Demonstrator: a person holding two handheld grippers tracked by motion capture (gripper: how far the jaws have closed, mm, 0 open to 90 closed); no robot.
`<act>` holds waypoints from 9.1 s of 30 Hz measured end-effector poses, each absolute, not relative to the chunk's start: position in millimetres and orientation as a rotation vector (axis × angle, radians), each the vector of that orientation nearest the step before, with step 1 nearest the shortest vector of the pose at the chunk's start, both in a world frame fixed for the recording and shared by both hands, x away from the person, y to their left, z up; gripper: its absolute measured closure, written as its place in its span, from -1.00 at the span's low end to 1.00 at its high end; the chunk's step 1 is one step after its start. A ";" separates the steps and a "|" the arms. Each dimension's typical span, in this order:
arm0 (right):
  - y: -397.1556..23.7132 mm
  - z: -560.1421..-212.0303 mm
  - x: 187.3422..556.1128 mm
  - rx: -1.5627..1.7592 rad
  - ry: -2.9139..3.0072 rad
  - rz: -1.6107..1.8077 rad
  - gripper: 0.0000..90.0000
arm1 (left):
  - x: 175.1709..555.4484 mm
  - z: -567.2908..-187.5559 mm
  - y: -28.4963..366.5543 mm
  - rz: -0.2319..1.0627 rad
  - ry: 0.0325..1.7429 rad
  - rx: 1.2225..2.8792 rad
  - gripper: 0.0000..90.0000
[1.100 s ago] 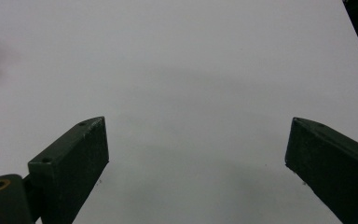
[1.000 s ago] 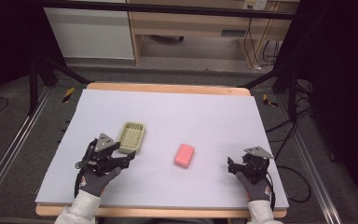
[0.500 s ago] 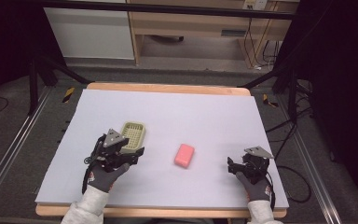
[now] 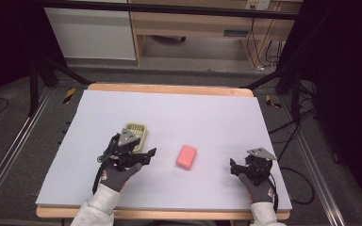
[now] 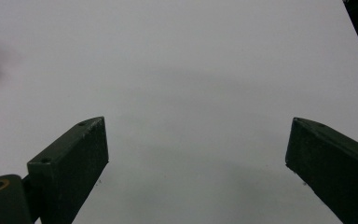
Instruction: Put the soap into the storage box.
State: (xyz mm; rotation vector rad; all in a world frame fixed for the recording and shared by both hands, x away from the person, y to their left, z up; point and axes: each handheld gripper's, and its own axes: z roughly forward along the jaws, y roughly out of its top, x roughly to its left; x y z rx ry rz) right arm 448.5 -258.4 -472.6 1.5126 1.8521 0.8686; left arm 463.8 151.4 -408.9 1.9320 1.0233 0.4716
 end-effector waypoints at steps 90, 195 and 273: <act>-257.2 -473.1 449.6 1.517 1.867 0.865 -0.87 | 490.5 -436.2 33.5 0.411 0.943 2.119 -0.45; -257.5 -473.7 450.4 1.525 1.874 0.857 -0.86 | 494.4 -460.9 18.5 0.366 1.008 2.213 -0.17; -256.8 -473.6 450.7 1.519 1.876 0.856 -0.86 | 486.3 -405.5 123.0 0.407 1.044 2.086 -0.17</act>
